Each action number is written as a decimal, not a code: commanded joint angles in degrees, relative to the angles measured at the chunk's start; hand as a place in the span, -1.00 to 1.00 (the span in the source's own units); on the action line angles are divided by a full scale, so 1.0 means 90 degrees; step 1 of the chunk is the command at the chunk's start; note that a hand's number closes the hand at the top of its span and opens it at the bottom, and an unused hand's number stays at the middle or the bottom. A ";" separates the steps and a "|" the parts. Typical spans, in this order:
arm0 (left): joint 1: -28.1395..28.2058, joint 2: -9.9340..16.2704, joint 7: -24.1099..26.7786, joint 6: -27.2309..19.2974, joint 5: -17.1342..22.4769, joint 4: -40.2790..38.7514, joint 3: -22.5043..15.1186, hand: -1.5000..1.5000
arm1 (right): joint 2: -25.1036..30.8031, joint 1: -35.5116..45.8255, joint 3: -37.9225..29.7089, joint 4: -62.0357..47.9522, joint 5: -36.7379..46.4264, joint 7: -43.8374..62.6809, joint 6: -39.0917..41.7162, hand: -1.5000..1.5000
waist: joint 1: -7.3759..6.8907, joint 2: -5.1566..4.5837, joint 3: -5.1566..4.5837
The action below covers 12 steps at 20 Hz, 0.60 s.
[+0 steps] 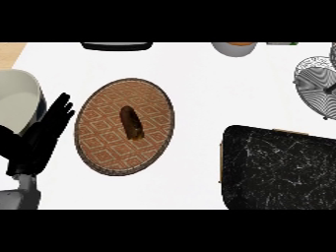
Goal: Pick the lemon from the tray and place it in the tiered basket
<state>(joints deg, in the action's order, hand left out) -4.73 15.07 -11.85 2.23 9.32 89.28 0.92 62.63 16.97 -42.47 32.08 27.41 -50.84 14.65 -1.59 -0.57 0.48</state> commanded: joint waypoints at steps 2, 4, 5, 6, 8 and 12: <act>-0.0034 -0.0064 -0.0173 -0.0012 0.0007 0.0172 -0.0069 0.00 | 0.0714 0.0652 0.0207 -0.0731 -0.0049 -0.0534 0.0890 1.00 | -0.0100 0.0000 -0.0020; -0.0171 -0.0090 0.0167 0.0032 -0.0158 -0.0288 -0.0093 0.00 | 0.0602 0.0810 0.0511 -0.0817 0.0104 -0.0639 0.0842 1.00 | -0.0076 -0.0029 -0.0025; -0.0127 -0.0058 0.0161 0.0055 -0.0074 -0.0300 0.0007 0.00 | 0.0752 0.1113 0.0626 -0.0718 0.0072 -0.0359 0.1168 1.00 | -0.0111 -0.0017 -0.0034; -0.0167 -0.0017 -0.0057 0.0129 0.0066 -0.0141 0.0043 0.00 | 0.0691 0.1115 0.0625 -0.0783 0.0015 -0.0553 0.1134 1.00 | -0.0051 0.0007 -0.0034; 0.0235 0.0037 0.0232 0.0220 0.0006 0.0045 0.0049 0.00 | 0.0471 0.1585 0.0911 -0.0722 0.0123 -0.0090 0.0941 1.00 | -0.0138 0.0012 -0.0040; 0.0210 -0.0120 0.0156 0.0066 -0.0158 0.0056 -0.0047 0.00 | 0.0018 0.2278 0.1423 -0.0595 0.0316 0.0409 0.0716 1.00 | -0.0057 0.0020 -0.0048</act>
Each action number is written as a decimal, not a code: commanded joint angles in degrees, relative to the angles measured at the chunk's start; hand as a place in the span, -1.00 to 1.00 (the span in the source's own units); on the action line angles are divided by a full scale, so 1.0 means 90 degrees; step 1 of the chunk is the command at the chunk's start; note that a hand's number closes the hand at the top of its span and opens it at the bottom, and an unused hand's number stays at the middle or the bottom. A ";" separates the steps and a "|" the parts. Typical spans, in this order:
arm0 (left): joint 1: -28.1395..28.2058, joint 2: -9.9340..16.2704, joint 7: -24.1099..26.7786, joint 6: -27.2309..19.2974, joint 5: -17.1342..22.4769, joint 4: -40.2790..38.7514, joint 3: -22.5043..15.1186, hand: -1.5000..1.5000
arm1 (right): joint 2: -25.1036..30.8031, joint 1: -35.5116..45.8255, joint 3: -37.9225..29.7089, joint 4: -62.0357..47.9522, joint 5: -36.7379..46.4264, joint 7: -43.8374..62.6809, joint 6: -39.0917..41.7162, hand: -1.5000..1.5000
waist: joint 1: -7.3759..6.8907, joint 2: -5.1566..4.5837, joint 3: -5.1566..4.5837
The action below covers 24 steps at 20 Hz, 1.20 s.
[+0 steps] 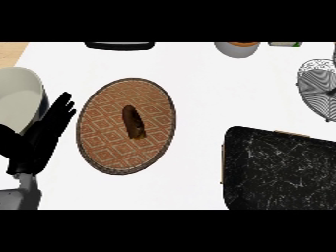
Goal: Pick the lemon from the tray and place it in the tiered basket
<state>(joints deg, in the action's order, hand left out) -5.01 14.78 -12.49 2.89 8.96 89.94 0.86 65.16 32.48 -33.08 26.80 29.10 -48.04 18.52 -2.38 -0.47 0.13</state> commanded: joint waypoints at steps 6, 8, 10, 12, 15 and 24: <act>0.0235 -0.0173 -0.0157 -0.0105 -0.0124 0.0341 -0.0051 0.00 | -0.0652 0.1510 0.0741 0.0281 0.0078 0.1297 0.0565 1.00 | 0.0126 0.0042 -0.0015; 0.0229 -0.0223 0.0026 -0.0153 -0.0263 0.0064 -0.0028 0.00 | -0.1067 0.1560 0.0940 0.0317 0.0245 0.1486 0.0124 1.00 | 0.0133 0.0033 -0.0015; 0.0239 -0.0155 0.0147 -0.0050 -0.0183 0.0105 0.0135 0.00 | -0.0999 0.1591 0.1026 0.0449 0.0233 0.1550 0.0356 1.00 | 0.0174 0.0044 -0.0016; -0.0076 -0.0061 0.0030 0.0082 -0.0072 -0.0201 0.0250 0.00 | -0.0923 0.2019 0.1147 0.0013 0.0432 0.1754 0.0325 1.00 | 0.0124 0.0018 -0.0013; 0.0087 -0.0312 -0.0266 -0.0134 -0.0269 0.0206 -0.0069 0.00 | -0.1124 0.2180 0.1238 -0.0291 0.0586 0.1917 0.0029 1.00 | 0.0073 0.0002 -0.0008; -0.0061 -0.0190 0.0084 0.0138 -0.0200 -0.0272 0.0283 0.00 | -0.1872 0.2075 0.1458 -0.0467 0.0856 0.1664 -0.1127 1.00 | 0.0124 0.0004 -0.0009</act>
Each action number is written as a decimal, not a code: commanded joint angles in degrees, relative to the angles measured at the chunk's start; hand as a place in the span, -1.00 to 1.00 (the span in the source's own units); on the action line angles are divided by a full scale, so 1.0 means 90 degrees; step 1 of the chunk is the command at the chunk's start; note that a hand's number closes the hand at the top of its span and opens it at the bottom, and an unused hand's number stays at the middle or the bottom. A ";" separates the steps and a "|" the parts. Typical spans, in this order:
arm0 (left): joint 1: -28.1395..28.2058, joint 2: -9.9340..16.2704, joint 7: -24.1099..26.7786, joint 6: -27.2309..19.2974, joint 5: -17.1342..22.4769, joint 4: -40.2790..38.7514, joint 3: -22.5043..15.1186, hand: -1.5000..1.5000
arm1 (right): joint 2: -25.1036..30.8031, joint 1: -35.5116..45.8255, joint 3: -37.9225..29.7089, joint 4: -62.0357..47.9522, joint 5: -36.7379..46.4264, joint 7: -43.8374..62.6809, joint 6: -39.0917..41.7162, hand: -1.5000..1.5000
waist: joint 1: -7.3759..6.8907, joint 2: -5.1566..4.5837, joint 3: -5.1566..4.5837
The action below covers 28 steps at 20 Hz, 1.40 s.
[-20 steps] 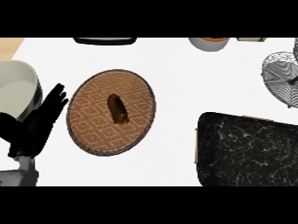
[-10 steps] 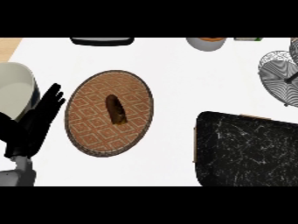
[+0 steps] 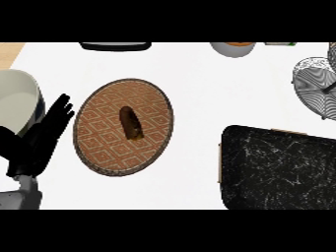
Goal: Pick the lemon from the tray and place it in the tiered basket
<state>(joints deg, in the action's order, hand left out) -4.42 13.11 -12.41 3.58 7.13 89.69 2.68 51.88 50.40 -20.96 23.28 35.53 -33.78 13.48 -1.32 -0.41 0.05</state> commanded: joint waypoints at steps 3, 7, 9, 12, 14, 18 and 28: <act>-0.0169 -0.0159 0.0043 -0.0042 -0.0164 -0.0081 -0.0123 0.00 | -0.0385 0.0322 0.0069 -0.0505 0.0259 0.0172 -0.0974 1.00 | -0.0065 -0.0033 0.0005; 0.0410 -0.0047 0.0049 0.0141 0.0025 0.0444 0.0028 0.00 | -0.0484 0.0100 -0.0017 -0.0653 0.0211 -0.0203 -0.1375 1.00 | -0.0081 -0.0014 0.0006; -0.0311 -0.0051 -0.0466 -0.0006 0.0008 0.0241 -0.0002 0.00 | -0.0533 0.0528 -0.0477 -0.0647 -0.0241 -0.0073 -0.1449 1.00 | -0.0075 -0.0033 0.0013; -0.0063 -0.0152 -0.0108 0.0093 -0.0058 0.0064 -0.0065 0.00 | -0.0653 0.0711 -0.0473 -0.0899 -0.0214 0.0035 -0.1580 1.00 | -0.0117 -0.0047 0.0009; -0.0035 -0.0069 0.0044 0.0112 -0.0051 -0.0037 0.0097 0.00 | -0.0792 0.0546 -0.0481 -0.1062 -0.0200 -0.0277 -0.1794 -1.00 | -0.0133 -0.0063 0.0011; -0.0134 -0.0181 -0.0056 0.0126 -0.0030 0.0023 0.0008 0.00 | -0.0500 0.0835 -0.0378 -0.1105 -0.0081 -0.0240 -0.1595 -1.00 | -0.0125 -0.0055 0.0009; -0.0010 -0.0188 0.0024 0.0126 -0.0176 0.0106 -0.0029 0.00 | -0.0547 0.1272 -0.1265 -0.1477 -0.1069 0.0434 -0.0876 -1.00 | -0.0103 -0.0040 0.0009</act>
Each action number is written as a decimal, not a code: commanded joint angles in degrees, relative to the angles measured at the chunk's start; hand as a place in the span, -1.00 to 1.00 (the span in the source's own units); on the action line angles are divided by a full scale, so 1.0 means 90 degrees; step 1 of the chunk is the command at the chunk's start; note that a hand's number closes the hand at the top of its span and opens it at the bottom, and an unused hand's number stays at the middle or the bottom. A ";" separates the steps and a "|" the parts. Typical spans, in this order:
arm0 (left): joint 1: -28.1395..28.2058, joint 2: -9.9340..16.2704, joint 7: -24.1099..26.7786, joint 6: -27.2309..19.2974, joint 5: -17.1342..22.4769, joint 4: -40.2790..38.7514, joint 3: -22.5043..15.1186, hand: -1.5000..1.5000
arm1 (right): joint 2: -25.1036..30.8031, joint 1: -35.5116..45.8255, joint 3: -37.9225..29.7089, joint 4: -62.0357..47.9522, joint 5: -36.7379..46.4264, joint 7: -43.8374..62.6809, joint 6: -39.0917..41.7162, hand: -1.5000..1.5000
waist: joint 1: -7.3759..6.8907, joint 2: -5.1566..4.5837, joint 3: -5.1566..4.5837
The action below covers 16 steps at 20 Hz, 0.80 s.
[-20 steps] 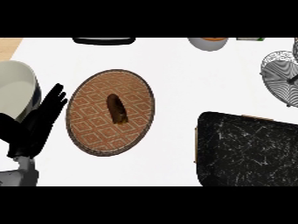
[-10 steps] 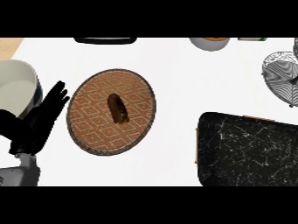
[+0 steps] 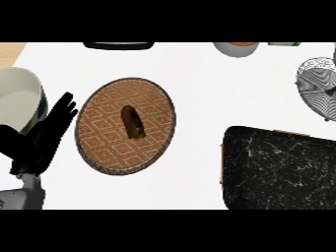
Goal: Pick the lemon from the tray and place it in the tiered basket
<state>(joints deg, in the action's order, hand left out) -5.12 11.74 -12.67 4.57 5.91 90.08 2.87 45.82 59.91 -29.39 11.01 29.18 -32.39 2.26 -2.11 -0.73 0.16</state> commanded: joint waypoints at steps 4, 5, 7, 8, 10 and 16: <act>-0.0086 0.0107 0.0176 0.0106 0.0022 -0.0352 0.0176 0.00 | 0.0488 0.0098 -0.0986 -0.0324 -0.1046 0.0342 0.0951 -1.00 | 0.0037 -0.0039 0.0001; -0.0081 -0.0154 -0.0009 -0.0178 -0.0212 -0.0055 -0.0118 0.00 | 0.0547 0.0240 -0.1065 -0.0315 -0.1144 0.0540 0.1049 -1.00 | 0.0024 -0.0015 0.0003; -0.0010 0.0099 -0.0012 0.0121 0.0075 -0.0083 0.0131 0.00 | 0.0880 0.0462 -0.1438 -0.0398 -0.1511 0.0976 0.1195 -1.00 | -0.0009 -0.0016 0.0002; -0.0109 0.0005 -0.0008 -0.0048 -0.0057 -0.0060 0.0079 0.00 | 0.0860 0.0243 -0.1532 -0.0413 -0.1611 0.0922 0.1072 -1.00 | 0.0032 -0.0013 0.0002; -0.0145 0.0038 -0.0181 -0.0025 0.0018 0.0077 0.0102 0.00 | 0.1183 0.0297 -0.1707 -0.0370 -0.1786 0.1125 0.1129 -1.00 | -0.0024 -0.0028 0.0006; -0.0300 0.0106 -0.0192 0.0133 0.0124 -0.0050 0.0149 0.00 | 0.1989 -0.0323 -0.2172 -0.0393 -0.2186 0.1207 0.1063 -1.00 | -0.0020 -0.0080 0.0023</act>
<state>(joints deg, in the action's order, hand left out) -6.79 11.90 -13.60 4.72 6.12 89.66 3.70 59.71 58.89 -46.23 7.71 11.98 -23.24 12.02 -2.18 -1.27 0.30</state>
